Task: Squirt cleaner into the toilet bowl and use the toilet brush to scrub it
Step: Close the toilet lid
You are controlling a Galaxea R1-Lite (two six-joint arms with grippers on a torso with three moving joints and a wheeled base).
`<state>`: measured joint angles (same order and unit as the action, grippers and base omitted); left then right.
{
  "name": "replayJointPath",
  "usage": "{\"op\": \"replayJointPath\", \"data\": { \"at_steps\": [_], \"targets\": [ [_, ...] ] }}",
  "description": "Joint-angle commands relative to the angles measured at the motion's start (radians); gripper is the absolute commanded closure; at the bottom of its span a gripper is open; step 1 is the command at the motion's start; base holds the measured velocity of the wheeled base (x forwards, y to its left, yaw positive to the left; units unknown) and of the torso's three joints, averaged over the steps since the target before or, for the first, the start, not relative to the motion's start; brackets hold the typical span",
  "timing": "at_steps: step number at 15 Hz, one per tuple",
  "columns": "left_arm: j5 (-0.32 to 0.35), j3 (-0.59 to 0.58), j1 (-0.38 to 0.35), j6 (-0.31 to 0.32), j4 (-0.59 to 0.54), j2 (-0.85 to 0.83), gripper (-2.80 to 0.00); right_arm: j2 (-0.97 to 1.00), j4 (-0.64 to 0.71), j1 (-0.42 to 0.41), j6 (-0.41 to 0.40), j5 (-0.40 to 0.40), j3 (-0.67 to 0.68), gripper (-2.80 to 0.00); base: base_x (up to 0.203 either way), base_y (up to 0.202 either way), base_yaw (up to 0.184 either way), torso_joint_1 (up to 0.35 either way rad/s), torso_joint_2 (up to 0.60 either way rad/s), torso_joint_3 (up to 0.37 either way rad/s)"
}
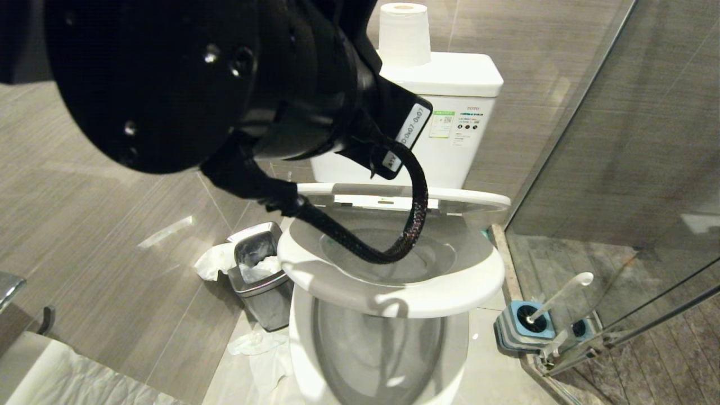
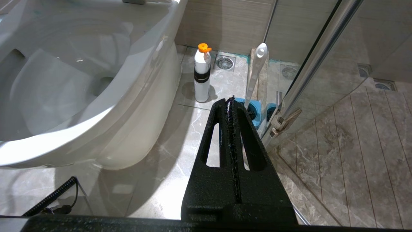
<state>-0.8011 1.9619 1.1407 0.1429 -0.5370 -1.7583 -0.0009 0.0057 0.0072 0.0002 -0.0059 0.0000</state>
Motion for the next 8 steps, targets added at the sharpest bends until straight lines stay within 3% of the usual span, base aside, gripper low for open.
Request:
{"op": "replayJointPath", "data": {
  "at_steps": [1, 3, 8],
  "targets": [
    [0.072, 0.0, 0.001, -0.078, -0.036, -0.008, 0.0, 0.001, 0.0, 0.0, 0.0, 0.0, 0.0, 0.0, 0.0, 0.0, 0.0, 0.0, 0.0, 0.0],
    [0.142, 0.0, -0.007, -0.112, -0.044, -0.022, 0.0, 0.001, 0.0, 0.0, 0.0, 0.0, 0.0, 0.0, 0.0, 0.0, 0.0, 0.0, 0.0, 0.0],
    [0.237, 0.0, -0.025, -0.184, -0.084, -0.051, 0.0, 0.001, 0.0, 0.0, 0.0, 0.0, 0.0, 0.0, 0.0, 0.0, 0.0, 0.0, 0.0, 0.0]
  ]
}}
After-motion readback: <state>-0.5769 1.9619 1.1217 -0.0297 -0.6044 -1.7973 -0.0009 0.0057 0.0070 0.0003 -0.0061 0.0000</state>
